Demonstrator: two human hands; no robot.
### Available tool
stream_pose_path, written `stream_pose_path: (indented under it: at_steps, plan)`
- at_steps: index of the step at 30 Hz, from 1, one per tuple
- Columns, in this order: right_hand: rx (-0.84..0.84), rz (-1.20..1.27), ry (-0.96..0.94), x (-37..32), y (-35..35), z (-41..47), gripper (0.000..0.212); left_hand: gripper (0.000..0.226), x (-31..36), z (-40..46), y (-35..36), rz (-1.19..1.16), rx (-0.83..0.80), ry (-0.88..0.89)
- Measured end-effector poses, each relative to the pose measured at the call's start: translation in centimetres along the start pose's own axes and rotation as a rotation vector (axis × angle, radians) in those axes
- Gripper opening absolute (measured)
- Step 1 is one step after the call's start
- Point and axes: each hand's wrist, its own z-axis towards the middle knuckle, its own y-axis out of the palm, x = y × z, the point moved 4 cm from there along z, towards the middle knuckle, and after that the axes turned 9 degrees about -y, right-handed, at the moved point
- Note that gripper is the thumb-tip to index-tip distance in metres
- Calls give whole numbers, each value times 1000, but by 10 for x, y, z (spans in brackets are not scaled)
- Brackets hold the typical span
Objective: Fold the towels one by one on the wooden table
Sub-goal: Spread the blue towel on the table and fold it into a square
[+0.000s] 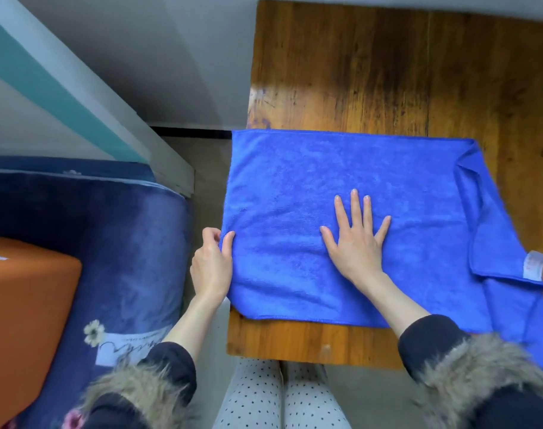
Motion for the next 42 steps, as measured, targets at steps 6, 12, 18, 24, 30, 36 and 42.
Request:
stream_pose_path:
  at_steps: [6,12,18,24,30,36,42]
  plan:
    - [-9,-14,17,-9,2,-4,69,32,-13,-8,-6,-63,-139,-43]
    - [-15,0,40,-11,2,-4,71,27,-24,-18,-13,90,-117,-8]
    - [-20,50,10,-15,0,-6,70,25,-19,-19,-20,145,-56,65]
    - [58,117,26,21,-9,-30,61,35,40,-34,-4,217,-16,428]
    - [133,92,193,110,-26,-60,59,36,114,-73,60,286,-166,733]
    - [173,50,334,201,-35,-89,71,46,170,-110,141,491,-218,943]
    - [255,36,203,232,-31,-94,62,51,225,-145,199,575,-263,1041]
